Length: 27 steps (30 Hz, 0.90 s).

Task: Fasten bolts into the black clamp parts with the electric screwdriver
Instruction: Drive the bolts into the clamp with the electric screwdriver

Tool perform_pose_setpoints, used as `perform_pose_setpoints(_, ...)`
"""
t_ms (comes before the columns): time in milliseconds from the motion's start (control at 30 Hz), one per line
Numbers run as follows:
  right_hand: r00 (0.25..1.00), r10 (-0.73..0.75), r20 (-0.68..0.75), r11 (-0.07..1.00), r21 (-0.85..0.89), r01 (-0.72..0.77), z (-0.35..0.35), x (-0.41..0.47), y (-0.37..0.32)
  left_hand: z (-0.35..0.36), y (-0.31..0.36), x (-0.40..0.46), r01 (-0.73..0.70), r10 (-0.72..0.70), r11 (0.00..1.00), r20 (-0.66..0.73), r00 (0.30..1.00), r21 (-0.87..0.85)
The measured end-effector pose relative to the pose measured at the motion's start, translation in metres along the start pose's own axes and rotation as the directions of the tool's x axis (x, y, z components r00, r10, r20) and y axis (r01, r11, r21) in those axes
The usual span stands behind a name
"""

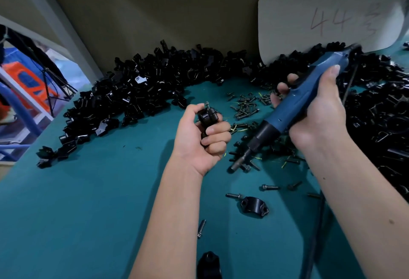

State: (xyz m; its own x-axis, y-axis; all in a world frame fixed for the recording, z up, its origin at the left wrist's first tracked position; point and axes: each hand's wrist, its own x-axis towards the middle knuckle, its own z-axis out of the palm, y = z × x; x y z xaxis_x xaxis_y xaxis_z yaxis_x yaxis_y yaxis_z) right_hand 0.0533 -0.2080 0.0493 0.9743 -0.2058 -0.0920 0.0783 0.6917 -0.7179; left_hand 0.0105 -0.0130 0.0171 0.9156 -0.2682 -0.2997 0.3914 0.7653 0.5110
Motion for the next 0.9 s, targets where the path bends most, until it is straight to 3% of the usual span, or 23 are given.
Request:
perform_pose_setpoints(133, 0.969, -0.229, 0.091, 0.890, -0.383, 0.246, -0.004, 0.005, -0.004, 0.001, 0.000, -0.001, 0.028, -0.028, 1.000, -0.003, 1.000, -0.011)
perform_pose_setpoints(300, 0.920, -0.356, 0.164, 0.750, -0.537, 0.386, -0.005, 0.008, -0.007, 0.001, -0.001, -0.001, 0.034, -0.034, 0.999, -0.029, 0.999, 0.014)
perform_pose_setpoints(467, 0.928, -0.227, 0.294, 0.879, -0.349, 0.326, -0.009, 0.005, -0.011, 0.003, -0.002, 0.000, 0.024, -0.023, 0.999, -0.033, 0.999, 0.038)
perform_pose_setpoints(567, 0.909, -0.236, 0.344, 0.898, -0.280, 0.339, -0.007, 0.001, -0.011, 0.003, -0.002, 0.001, 0.020, -0.019, 0.999, -0.027, 0.999, 0.046)
perform_pose_setpoints(633, 0.929, -0.232, 0.287, 0.932, -0.209, 0.297, -0.004, -0.001, -0.009, 0.003, -0.002, 0.001, 0.023, -0.022, 0.998, -0.016, 1.000, 0.053)
perform_pose_setpoints(700, 0.975, -0.132, 0.176, 0.991, 0.018, 0.131, -0.003, -0.003, -0.007, 0.003, -0.002, 0.002, 0.031, -0.031, 0.998, -0.003, 1.000, 0.062)
perform_pose_setpoints(800, 0.990, 0.061, 0.126, 0.891, 0.440, -0.111, -0.005, -0.004, -0.011, 0.003, -0.002, 0.002, 0.043, -0.044, 0.997, 0.007, 0.999, 0.062)
perform_pose_setpoints(900, 0.995, 0.064, 0.070, 0.867, 0.490, -0.090, -0.004, -0.001, -0.021, 0.002, -0.002, 0.003, 0.050, -0.049, 0.990, -0.005, 0.999, 0.134)
